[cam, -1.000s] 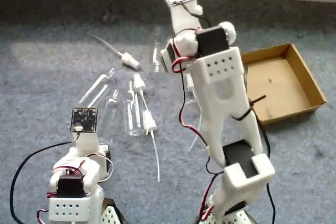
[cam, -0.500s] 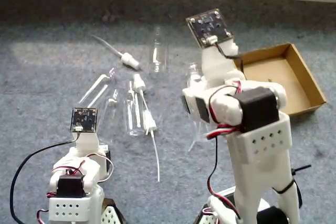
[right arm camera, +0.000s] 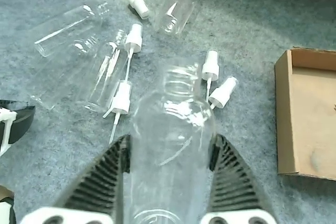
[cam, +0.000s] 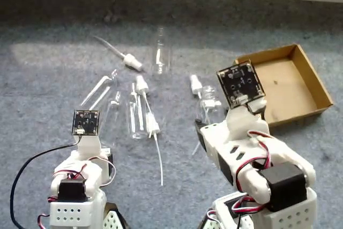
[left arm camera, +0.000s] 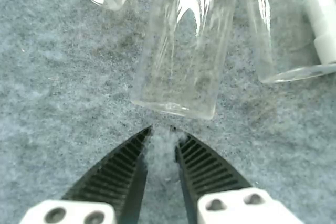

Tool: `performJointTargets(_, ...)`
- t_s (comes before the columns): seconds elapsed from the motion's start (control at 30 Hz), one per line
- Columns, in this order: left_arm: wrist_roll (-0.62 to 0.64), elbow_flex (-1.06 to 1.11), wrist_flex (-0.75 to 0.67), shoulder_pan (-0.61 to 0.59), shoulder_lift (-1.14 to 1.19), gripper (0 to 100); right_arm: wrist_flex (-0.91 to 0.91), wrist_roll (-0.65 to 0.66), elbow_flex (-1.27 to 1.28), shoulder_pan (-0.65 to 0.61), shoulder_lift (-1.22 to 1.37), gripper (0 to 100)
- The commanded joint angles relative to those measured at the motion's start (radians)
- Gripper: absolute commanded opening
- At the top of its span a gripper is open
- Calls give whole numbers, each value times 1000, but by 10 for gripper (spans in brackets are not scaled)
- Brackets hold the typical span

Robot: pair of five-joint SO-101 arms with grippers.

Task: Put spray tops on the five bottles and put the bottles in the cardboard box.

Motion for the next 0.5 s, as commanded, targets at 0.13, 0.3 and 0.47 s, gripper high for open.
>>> performJointTargets(0.13, 9, 22, 2, -4, -2, 5, -191, 14, 223, 298, -163, 32)
performJointTargets(0.3, 9, 22, 2, -1, -2, 6, -300, 14, 412, 349, -242, 32)
performJointTargets(0.47, 11, 22, 2, -1, -2, 6, -430, 14, 582, 351, -318, 32)
